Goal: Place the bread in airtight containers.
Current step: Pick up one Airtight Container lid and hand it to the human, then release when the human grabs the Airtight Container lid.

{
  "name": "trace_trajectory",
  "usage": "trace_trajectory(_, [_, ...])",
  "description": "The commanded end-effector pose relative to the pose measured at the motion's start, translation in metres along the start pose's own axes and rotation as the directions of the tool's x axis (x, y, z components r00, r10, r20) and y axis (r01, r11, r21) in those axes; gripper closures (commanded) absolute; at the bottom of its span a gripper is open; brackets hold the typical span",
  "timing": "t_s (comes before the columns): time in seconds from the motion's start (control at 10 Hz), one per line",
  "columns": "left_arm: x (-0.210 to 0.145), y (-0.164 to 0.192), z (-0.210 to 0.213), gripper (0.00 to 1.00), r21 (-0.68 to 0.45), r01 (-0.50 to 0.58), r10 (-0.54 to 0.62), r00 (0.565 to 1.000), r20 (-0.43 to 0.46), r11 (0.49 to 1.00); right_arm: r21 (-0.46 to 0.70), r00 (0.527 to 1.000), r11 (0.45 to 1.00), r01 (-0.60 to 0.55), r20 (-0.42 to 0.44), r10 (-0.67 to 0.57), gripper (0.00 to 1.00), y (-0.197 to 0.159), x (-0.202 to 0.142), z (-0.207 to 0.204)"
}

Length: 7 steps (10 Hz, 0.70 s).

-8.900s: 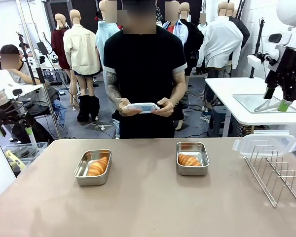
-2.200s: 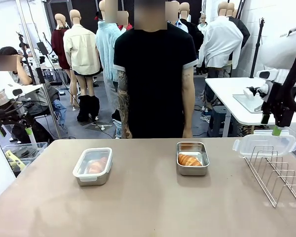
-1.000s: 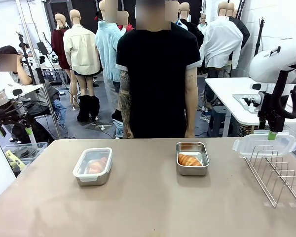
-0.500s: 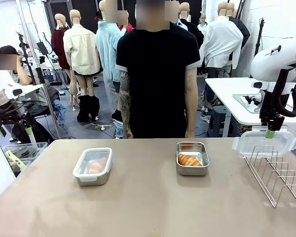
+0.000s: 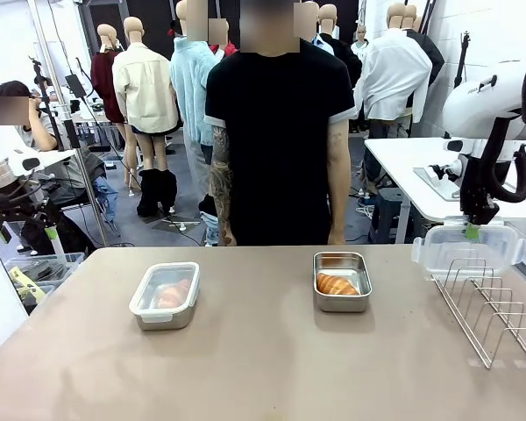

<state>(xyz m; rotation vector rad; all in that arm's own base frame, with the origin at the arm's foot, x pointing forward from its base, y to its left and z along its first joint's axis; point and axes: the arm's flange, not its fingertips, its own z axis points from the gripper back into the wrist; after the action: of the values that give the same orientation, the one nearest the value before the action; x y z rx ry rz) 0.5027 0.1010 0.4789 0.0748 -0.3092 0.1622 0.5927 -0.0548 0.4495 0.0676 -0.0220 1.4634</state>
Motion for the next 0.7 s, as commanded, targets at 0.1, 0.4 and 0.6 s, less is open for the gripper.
trace_trajectory(0.1, [-0.0015, 0.0006, 0.0010, 0.00, 0.010, -0.002, 0.002, 1.000, 0.001, 1.000, 0.029, 0.999, 0.999, 0.033, 0.018, -0.033, 1.00, -0.0069, 0.0023, 0.0010])
trace_trajectory(0.4, [-0.0015, 0.0006, 0.0010, 0.00, 0.010, -0.002, 0.002, 1.000, 0.001, 1.000, 0.007, 1.000, 1.000, 0.003, 0.000, -0.003, 1.00, -0.0008, 0.0003, -0.0006])
trace_trajectory(0.6, [-0.0015, 0.0006, 0.0010, 0.00, 0.010, -0.002, 0.002, 1.000, 0.001, 1.000, 0.007, 1.000, 1.000, 0.003, 0.000, -0.003, 1.00, -0.0008, 0.0003, -0.0006])
